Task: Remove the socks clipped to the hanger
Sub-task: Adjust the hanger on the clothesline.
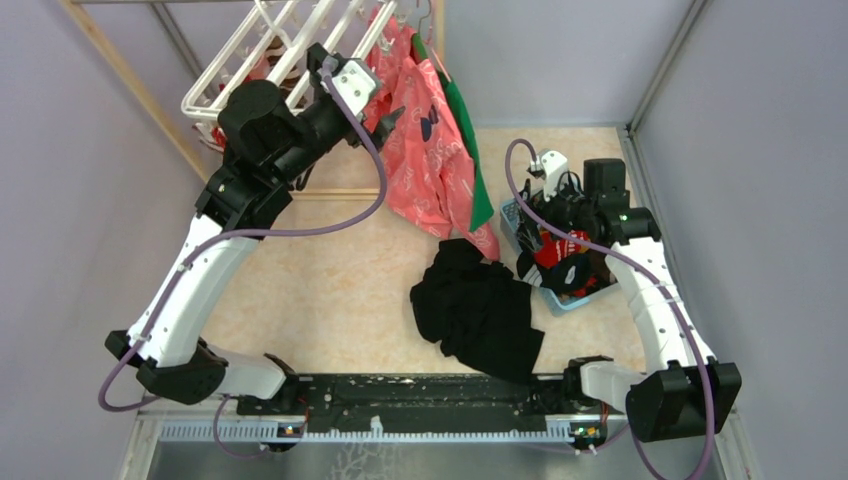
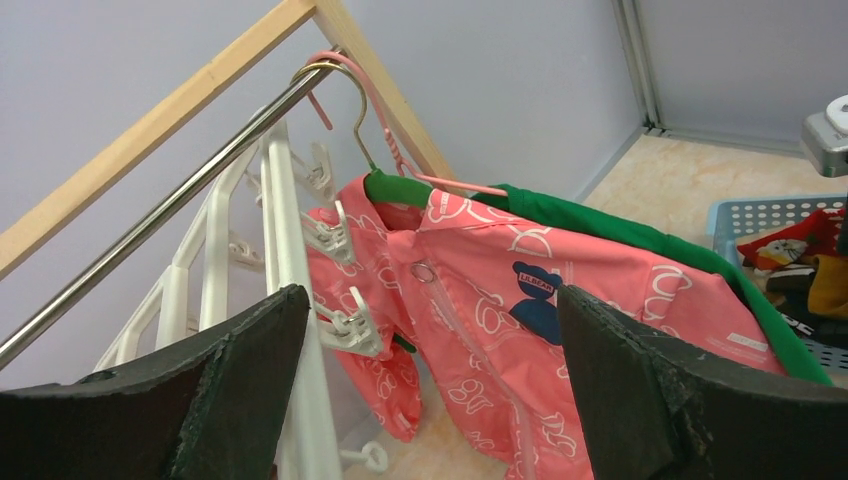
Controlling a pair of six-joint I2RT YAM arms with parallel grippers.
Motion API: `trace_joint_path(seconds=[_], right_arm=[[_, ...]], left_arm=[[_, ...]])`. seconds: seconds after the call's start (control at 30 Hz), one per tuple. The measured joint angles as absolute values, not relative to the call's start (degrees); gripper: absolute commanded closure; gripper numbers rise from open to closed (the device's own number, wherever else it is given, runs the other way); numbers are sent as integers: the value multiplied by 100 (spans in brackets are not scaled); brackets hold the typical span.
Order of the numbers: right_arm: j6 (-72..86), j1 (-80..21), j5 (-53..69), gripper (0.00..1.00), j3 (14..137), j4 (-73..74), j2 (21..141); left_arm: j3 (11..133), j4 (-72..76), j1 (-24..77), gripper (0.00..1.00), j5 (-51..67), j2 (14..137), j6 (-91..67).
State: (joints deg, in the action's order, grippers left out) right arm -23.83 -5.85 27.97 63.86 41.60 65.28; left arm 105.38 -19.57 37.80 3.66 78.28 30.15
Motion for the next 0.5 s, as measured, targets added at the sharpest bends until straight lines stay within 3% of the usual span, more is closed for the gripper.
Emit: trace_joint_path(seconds=[0.23, 0.5], right_arm=[[-2379, -585, 2801, 14, 6386, 4160, 6519], [-2375, -585, 2832, 14, 6386, 4160, 6519]], left_arm=[[10560, -1870, 3780, 1, 633, 7922, 2812], [11393, -1763, 3780, 1, 1020, 8952, 2364]])
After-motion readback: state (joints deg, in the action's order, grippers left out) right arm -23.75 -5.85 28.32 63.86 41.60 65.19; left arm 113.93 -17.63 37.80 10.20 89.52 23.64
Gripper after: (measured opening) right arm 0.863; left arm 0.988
